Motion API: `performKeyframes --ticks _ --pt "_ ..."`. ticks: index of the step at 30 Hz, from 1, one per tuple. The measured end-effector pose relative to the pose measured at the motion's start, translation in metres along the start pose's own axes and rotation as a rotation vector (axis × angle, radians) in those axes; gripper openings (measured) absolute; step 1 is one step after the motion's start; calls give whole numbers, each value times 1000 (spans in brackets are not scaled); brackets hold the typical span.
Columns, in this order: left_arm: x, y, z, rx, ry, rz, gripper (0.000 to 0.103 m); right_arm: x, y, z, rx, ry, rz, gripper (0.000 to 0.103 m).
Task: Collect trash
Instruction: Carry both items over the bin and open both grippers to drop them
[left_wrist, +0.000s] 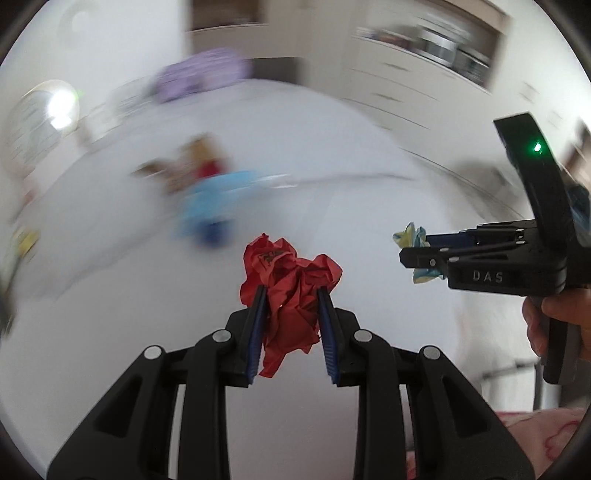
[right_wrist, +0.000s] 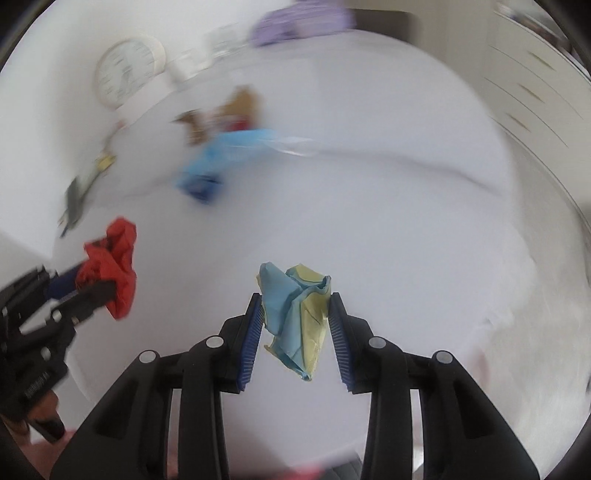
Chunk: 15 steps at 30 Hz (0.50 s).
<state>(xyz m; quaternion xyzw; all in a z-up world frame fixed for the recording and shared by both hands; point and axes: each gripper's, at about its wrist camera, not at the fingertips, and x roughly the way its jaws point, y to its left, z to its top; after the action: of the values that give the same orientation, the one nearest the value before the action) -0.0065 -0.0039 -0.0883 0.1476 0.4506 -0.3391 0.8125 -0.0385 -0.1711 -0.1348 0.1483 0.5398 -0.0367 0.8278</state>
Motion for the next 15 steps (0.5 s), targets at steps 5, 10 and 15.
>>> performKeyframes --ticks 5,10,15 --pt "24 -95 17 203 52 -156 27 -37 -94 -64 200 -11 -95 38" --pt "39 -176 25 333 79 -253 27 -48 -164 -115 330 -7 -131 38" --pt "48 -221 23 398 104 -265 27 -38 -193 -136 358 6 -79 63"
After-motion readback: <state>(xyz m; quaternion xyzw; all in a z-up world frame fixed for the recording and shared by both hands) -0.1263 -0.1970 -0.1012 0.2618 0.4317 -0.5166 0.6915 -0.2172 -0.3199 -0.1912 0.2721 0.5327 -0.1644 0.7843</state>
